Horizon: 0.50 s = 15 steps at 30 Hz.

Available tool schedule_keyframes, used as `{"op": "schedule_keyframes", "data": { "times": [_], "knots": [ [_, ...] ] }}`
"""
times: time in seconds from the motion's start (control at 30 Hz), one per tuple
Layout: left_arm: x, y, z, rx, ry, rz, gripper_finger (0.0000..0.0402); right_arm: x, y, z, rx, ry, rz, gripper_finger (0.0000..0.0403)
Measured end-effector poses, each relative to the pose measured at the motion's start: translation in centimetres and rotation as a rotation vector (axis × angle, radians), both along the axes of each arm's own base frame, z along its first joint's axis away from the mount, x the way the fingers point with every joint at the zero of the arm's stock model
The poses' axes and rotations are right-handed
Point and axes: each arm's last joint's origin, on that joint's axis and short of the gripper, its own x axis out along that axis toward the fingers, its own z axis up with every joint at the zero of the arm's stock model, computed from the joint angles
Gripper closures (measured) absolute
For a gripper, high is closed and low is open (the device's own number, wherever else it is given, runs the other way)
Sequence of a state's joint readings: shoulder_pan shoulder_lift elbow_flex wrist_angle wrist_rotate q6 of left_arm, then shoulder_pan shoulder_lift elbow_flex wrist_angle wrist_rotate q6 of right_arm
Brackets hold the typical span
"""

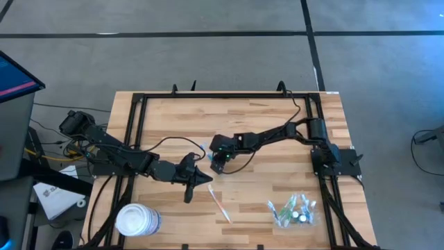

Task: Pick & Place toothbrushing station
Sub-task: Put the blue toothbrush into the transparent organizer

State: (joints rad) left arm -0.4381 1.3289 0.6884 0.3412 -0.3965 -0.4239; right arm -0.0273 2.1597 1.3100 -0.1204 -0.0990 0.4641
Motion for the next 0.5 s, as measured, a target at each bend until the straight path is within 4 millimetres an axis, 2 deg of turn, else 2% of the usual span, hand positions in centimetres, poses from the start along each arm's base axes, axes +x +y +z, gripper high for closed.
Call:
{"op": "schedule_keyframes", "data": {
  "times": [0.17,0.3,0.5],
  "knots": [
    [0.00,0.00,-0.01,0.001,0.001,0.000,0.0401,0.18,-0.10,0.49,-0.016,0.003,0.019,0.0388],
    [0.00,0.00,-0.01,0.001,0.001,0.001,0.0401,0.27,-0.03,0.58,-0.005,-0.002,0.018,0.0381],
    [-0.01,0.02,-0.02,0.003,0.002,0.004,0.0401,0.35,0.07,0.62,0.022,-0.016,0.046,0.0394]
  ]
}}
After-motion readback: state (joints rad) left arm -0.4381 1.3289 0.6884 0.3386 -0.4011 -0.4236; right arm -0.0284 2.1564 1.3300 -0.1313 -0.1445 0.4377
